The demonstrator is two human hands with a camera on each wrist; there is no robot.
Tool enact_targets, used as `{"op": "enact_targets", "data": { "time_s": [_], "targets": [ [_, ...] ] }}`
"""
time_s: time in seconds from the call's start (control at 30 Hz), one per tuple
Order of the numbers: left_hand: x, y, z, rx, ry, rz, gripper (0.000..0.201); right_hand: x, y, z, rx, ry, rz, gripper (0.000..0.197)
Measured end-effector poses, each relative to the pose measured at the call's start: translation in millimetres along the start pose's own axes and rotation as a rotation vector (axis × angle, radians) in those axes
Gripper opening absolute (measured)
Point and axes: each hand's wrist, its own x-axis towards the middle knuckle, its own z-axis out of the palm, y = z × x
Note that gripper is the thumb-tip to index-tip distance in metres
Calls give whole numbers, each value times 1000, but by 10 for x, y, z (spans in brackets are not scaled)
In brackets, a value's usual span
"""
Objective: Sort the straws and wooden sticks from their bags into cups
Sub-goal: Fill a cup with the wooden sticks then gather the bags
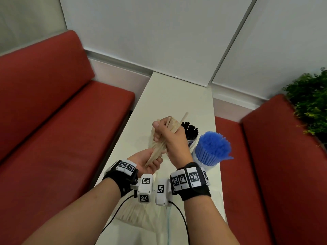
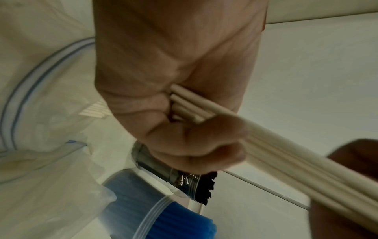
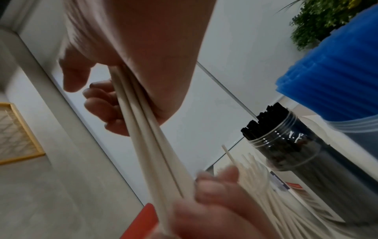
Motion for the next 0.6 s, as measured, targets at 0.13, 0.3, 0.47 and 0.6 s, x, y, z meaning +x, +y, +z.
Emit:
{"op": "enact_targets", "data": {
  "time_s": [0.13, 0.3, 0.47, 0.6],
  "targets": [
    [86, 11, -77, -135, 41, 36, 34, 121, -39, -21, -21, -5, -35, 28],
    [162, 81, -99, -68, -2, 70, 20, 132, 144, 3, 4, 20, 69, 43],
    [314, -32, -370, -71, -43, 33, 22, 106, 339, -96, -45, -25, 155, 39],
    [361, -109, -509, -54, 136, 48, 22, 128, 434, -158, 59, -24, 178, 42]
  ]
}}
